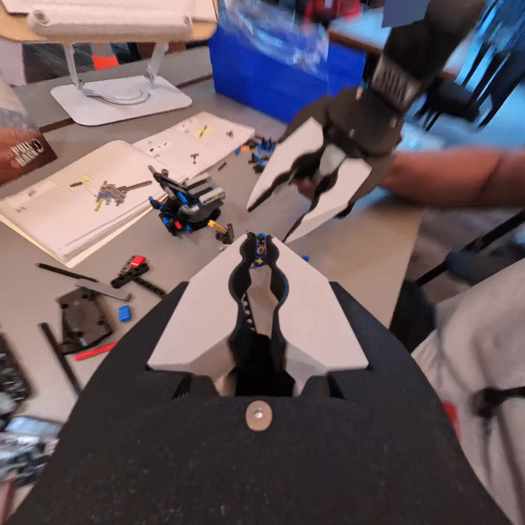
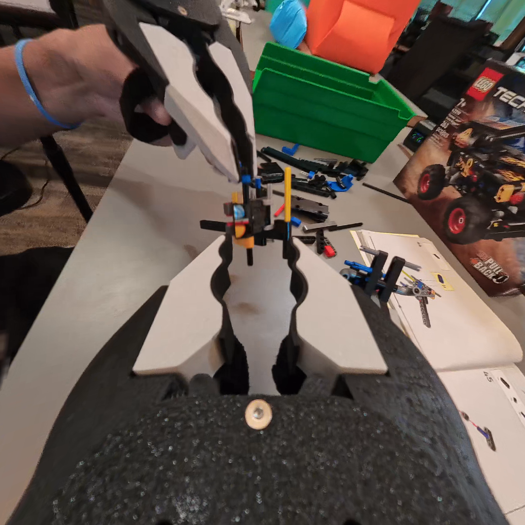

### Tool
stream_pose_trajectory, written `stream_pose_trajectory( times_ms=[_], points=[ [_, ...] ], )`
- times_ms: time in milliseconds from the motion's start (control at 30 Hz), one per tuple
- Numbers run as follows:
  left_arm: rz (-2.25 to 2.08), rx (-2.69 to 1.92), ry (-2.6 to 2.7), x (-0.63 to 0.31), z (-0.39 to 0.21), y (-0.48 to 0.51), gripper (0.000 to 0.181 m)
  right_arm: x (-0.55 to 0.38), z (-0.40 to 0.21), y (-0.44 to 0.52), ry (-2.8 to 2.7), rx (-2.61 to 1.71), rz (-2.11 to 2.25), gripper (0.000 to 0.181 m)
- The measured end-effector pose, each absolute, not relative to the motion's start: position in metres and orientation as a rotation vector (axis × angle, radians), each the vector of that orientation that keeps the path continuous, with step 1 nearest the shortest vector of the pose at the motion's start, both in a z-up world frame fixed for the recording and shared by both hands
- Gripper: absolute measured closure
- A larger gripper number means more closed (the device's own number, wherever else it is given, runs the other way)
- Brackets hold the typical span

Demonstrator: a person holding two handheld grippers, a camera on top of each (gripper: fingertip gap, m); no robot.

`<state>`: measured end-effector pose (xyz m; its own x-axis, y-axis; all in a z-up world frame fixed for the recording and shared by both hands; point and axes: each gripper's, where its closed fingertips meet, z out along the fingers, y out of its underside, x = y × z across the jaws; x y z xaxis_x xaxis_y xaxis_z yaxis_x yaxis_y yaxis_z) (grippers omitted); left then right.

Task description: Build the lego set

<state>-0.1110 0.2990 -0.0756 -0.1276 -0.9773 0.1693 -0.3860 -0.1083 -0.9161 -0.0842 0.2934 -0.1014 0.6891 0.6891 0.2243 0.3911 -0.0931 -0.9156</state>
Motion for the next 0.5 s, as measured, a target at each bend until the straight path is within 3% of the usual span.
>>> stream_pose_trajectory(
  times_ms=[267,400,467,500],
  points=[
    [-1.826,-1.635,1.217,-0.114,-0.061,0.304,0.176,-0.106,-0.088,0.278,-0.794,-1.634,0.695,0.137],
    [-1.924,-1.573,1.246,-0.112,-0.059,0.287,0.176,-0.11,-0.083,0.276,-0.778,-1.62,0.733,0.144],
    [-1.914,-1.563,1.275,-0.108,-0.061,0.28,0.176,-0.111,-0.077,0.272,-0.766,-1.611,0.781,0.165],
    [-1.911,-1.56,1.275,-0.107,-0.062,0.279,0.176,-0.11,-0.077,0.272,-0.756,-1.627,0.809,0.165]
  ],
)
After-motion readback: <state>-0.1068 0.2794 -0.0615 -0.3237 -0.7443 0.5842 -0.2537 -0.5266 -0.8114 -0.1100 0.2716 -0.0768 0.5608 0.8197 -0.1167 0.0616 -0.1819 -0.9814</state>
